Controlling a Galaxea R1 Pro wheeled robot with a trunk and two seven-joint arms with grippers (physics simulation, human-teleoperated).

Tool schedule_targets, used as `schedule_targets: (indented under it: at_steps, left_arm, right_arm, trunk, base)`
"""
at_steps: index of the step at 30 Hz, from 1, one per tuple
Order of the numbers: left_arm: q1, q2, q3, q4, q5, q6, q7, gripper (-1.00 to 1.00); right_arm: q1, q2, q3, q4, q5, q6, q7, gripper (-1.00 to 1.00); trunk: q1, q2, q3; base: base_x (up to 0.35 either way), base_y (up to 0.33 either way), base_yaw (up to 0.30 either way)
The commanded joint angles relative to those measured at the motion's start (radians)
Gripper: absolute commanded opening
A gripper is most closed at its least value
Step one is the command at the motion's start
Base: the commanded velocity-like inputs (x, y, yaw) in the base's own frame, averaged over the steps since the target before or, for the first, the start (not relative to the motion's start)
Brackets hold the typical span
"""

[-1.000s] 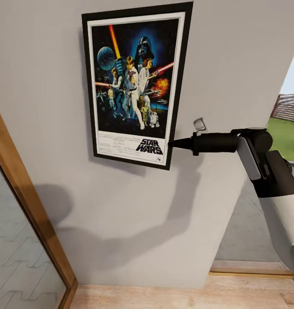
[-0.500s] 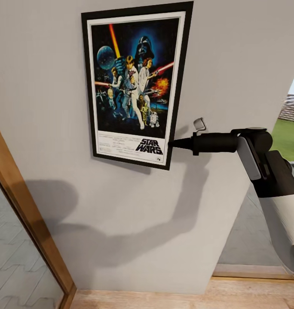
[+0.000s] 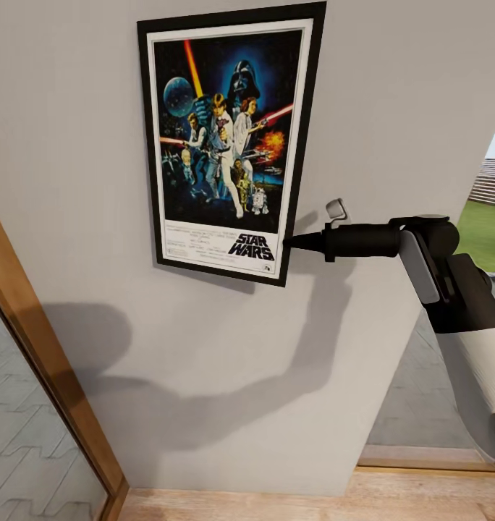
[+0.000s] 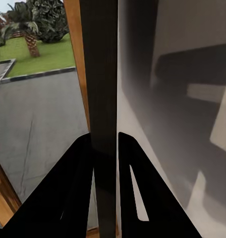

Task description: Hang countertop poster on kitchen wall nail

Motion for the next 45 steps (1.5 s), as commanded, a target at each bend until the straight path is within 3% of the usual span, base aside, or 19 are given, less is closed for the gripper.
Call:
schedule_targets:
  at_steps: [1, 11, 18, 45]
  left_arm:
    - [0.0, 0.0, 0.002, -0.001, 0.006, 0.0, -0.007, 1.0]
    - [0.0, -0.001, 0.002, -0.001, 0.005, 0.0, -0.007, 1.0]
    - [0.0, 0.022, -0.001, 0.005, 0.006, -0.002, -0.007, 1.0]
    - [0.0, 0.024, -0.001, 0.004, 0.007, -0.003, -0.007, 1.0]
  right_arm:
    - [-0.001, -0.001, 0.001, 0.0, -0.001, 0.003, 0.0, -1.0]
    - [-0.001, -0.001, 0.001, 0.0, -0.002, 0.003, 0.0, -1.0]
    - [-0.003, -0.001, 0.001, 0.0, -0.005, 0.006, 0.0, -1.0]
    - [-0.002, -0.001, 0.003, 0.0, -0.006, 0.003, 0.002, -1.0]
  trunk:
    - [0.001, -0.002, -0.002]
    - [0.001, -0.002, -0.002]
    - [0.001, -0.002, -0.002]
    - [0.001, -0.002, -0.002]
  base:
    - [0.0, 0.0, 0.0]
    - [0.0, 0.0, 0.0]
    - [0.0, 0.0, 0.0]
    - [0.0, 0.0, 0.0]
